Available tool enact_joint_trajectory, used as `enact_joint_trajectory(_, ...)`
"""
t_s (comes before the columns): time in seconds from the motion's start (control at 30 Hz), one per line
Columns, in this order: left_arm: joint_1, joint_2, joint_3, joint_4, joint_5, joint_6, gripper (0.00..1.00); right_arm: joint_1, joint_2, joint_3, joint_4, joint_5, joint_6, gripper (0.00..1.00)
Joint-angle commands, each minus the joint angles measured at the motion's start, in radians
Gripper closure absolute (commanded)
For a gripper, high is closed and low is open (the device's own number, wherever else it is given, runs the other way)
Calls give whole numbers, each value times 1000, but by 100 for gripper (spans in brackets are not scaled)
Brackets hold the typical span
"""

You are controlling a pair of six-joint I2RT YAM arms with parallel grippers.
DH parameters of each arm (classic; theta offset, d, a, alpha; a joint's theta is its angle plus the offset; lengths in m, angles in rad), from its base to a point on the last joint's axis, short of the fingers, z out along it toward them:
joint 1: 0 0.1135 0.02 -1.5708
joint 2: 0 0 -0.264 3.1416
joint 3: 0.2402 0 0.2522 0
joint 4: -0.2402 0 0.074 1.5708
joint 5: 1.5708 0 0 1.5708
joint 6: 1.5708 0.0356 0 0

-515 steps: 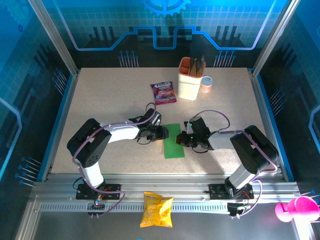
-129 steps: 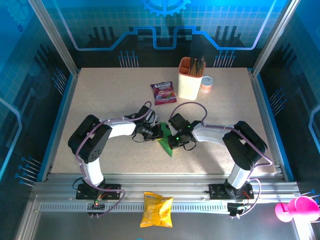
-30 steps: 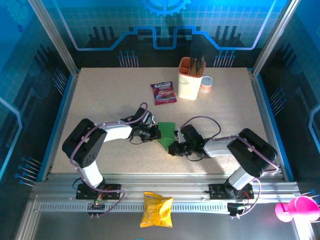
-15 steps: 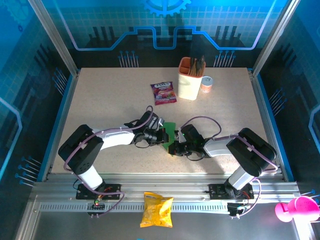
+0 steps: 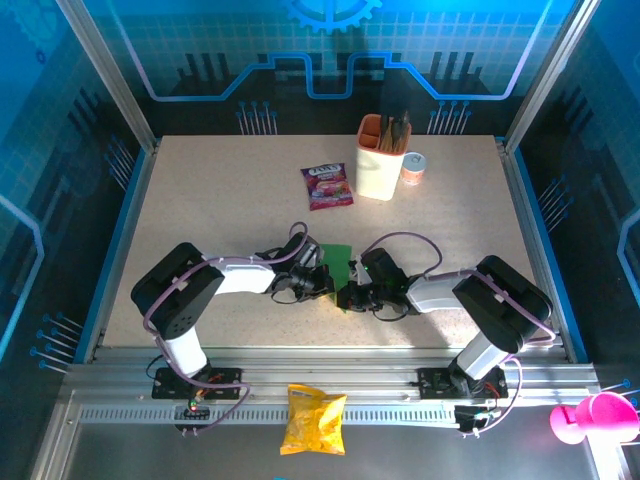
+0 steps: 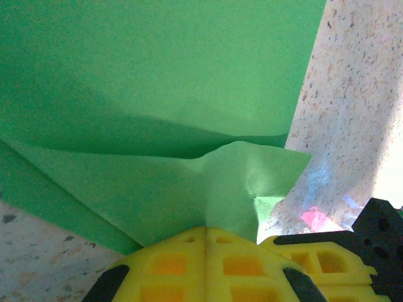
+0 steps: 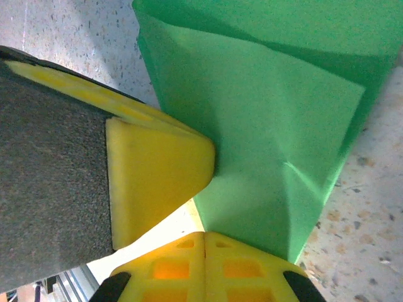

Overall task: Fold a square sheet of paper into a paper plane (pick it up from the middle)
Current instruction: Third fold the triangle at the center of the table.

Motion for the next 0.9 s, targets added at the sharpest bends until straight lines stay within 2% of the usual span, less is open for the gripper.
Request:
enact_joint_trajectory(0.0,21,3,-17,-83,-119,-22,100,12,81,-25,-167,76,-8,98)
enact_joint_trajectory(0.63,250,25,-9,-175,-213,17,100,3,102,-48,-151,79,10,100)
enact_joint_trajectory(0.87,296,-54,-18,-210,-234,62,100,2,92,-35,-173,68,-14,100)
